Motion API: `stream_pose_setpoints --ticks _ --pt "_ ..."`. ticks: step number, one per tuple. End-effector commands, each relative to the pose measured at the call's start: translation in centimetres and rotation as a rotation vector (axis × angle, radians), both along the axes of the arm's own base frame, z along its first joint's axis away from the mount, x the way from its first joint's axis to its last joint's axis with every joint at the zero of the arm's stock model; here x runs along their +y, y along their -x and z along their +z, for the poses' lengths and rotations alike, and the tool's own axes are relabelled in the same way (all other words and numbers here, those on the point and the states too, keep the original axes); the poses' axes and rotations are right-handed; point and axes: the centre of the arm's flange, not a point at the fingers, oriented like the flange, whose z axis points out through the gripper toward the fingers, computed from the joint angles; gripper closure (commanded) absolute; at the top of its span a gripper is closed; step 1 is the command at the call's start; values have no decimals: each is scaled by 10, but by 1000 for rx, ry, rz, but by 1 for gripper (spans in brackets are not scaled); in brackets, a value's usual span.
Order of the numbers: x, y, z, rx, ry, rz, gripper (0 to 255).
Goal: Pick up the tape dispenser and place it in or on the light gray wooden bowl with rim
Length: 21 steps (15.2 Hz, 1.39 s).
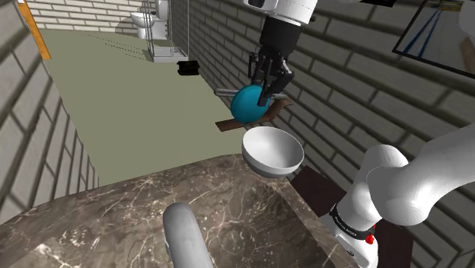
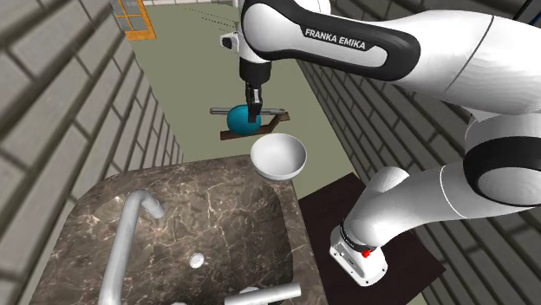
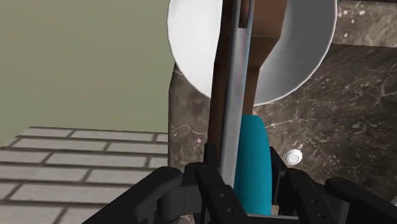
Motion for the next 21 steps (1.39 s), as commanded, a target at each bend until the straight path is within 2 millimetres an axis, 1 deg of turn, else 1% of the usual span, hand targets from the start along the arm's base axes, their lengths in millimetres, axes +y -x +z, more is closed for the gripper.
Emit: stream_pose_setpoints --ticks 1,5,21 --pt "-22 18 1 0 -1 1 255" --pt "-65 53 6 0 -1 1 255" --pt "-65 53 -79 0 -1 1 255"
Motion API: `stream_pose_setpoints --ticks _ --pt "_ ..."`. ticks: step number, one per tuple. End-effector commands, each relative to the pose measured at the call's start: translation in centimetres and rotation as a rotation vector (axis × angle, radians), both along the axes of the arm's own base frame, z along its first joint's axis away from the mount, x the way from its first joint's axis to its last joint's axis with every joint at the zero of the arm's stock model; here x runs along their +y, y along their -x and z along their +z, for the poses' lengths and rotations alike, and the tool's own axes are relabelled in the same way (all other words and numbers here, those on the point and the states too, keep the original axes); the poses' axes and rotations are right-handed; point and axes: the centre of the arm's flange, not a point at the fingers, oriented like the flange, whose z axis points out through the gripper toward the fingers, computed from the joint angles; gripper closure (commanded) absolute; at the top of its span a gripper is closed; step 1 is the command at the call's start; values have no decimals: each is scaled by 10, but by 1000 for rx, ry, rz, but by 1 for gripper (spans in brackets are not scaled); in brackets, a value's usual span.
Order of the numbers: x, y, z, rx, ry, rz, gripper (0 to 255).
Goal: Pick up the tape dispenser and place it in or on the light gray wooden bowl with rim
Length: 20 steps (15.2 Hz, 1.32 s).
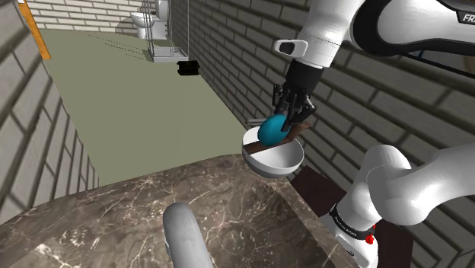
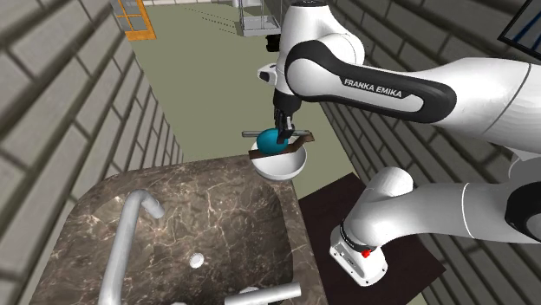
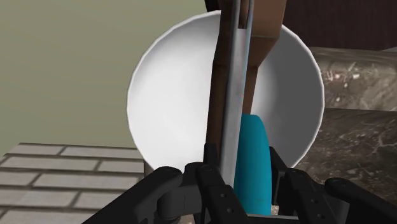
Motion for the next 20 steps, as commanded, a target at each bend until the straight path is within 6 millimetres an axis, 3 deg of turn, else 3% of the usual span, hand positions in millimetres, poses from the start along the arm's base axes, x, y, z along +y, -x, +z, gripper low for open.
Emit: stream_pose_setpoints --ticks 1,9,10,15,19,20 --pt "-1 1 -11 -1 0 0 255" --pt "-1 1 -11 -1 0 0 255" --pt "-1 1 -11 -1 0 0 0" --pt "-1 1 -11 -1 0 0 0" --pt "-8 1 39 -1 0 0 0" --pt "-8 1 39 -1 0 0 0"
